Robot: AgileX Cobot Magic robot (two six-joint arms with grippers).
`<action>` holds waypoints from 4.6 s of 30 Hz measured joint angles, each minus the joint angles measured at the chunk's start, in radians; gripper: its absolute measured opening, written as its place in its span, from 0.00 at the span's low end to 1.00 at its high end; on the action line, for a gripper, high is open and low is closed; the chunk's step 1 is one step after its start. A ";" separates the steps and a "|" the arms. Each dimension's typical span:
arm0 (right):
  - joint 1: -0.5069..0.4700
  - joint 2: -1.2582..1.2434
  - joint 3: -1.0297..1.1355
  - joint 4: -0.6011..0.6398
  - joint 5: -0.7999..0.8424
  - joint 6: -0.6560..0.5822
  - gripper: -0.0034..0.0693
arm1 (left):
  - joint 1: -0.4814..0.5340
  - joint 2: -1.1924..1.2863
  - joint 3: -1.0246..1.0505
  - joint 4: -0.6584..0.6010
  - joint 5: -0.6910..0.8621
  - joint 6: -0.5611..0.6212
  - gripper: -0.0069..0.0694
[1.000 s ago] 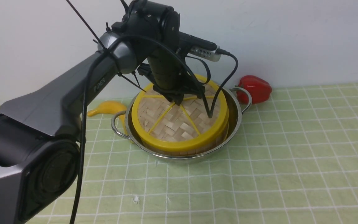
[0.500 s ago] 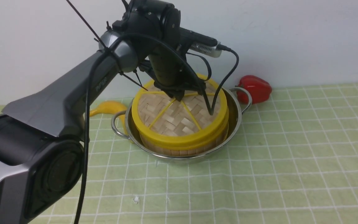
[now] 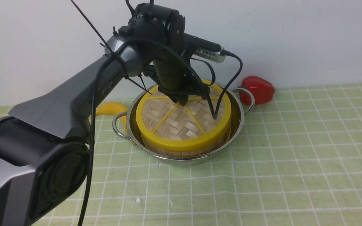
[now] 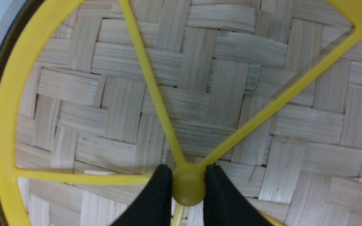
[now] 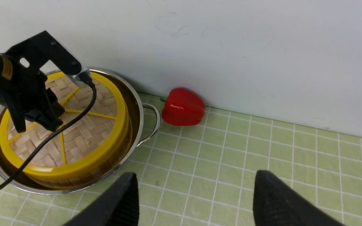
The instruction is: Place the steamer in the pot on the green tablecloth, and put the lid on the steamer.
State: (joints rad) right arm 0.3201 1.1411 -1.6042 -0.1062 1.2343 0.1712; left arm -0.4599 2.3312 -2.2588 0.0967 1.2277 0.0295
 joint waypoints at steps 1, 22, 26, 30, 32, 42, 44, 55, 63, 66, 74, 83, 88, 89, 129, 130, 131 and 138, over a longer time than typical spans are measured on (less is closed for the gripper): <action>0.000 0.000 0.000 0.000 0.000 0.000 0.71 | 0.000 0.004 -0.012 0.000 0.009 0.000 0.24; 0.000 0.000 0.000 0.000 0.000 0.001 0.71 | -0.003 0.056 -0.090 0.010 -0.010 0.000 0.24; 0.000 0.001 0.000 0.000 0.000 0.001 0.71 | -0.003 0.061 -0.090 -0.017 -0.010 -0.004 0.24; 0.000 0.001 0.000 0.000 0.000 0.001 0.71 | -0.003 0.063 -0.090 -0.026 -0.008 -0.019 0.24; 0.000 0.001 0.000 0.000 0.000 0.001 0.71 | -0.003 0.062 -0.090 -0.026 -0.008 -0.019 0.24; 0.000 0.001 0.000 0.000 0.000 0.001 0.71 | -0.003 0.054 -0.090 -0.003 0.004 -0.030 0.24; 0.000 0.001 0.000 0.000 0.000 0.001 0.71 | -0.003 0.053 -0.090 -0.002 0.004 -0.030 0.24; 0.000 0.001 0.000 0.000 0.000 0.000 0.71 | -0.003 0.031 -0.088 0.010 0.003 -0.038 0.24; 0.000 0.001 0.000 0.000 0.000 0.000 0.71 | -0.003 0.009 -0.053 0.015 0.001 -0.038 0.24; 0.000 0.001 0.000 -0.001 0.000 0.000 0.71 | -0.003 0.007 -0.039 0.007 -0.007 -0.038 0.24; 0.000 0.001 0.000 -0.001 0.000 0.000 0.71 | -0.002 0.010 -0.030 -0.017 -0.001 -0.038 0.24; 0.000 0.001 0.000 -0.001 0.000 0.000 0.71 | -0.002 0.014 -0.030 -0.003 0.000 -0.030 0.24; 0.000 0.001 0.000 -0.001 0.000 0.000 0.71 | -0.002 0.015 -0.030 0.025 -0.001 -0.038 0.24; 0.000 0.001 0.000 -0.001 0.000 0.000 0.71 | -0.002 0.015 -0.030 0.026 -0.001 -0.038 0.24; 0.000 -0.042 0.026 0.004 -0.003 -0.062 0.55 | 0.005 -0.437 -0.054 0.081 0.001 -0.030 0.49; 0.000 -0.060 0.042 0.003 -0.006 -0.068 0.51 | 0.005 -0.488 -0.033 0.093 0.001 -0.030 0.39; 0.000 -0.089 0.071 0.002 -0.008 -0.072 0.47 | 0.005 -0.540 -0.014 0.107 0.001 -0.030 0.28; 0.000 -0.365 0.434 -0.027 -0.201 -0.072 0.19 | 0.005 -0.907 0.276 0.190 0.000 -0.030 0.06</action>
State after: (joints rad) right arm 0.3201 0.7765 -1.1704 -0.1330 1.0331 0.0990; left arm -0.4548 1.4241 -1.9824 0.2865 1.2279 0.0000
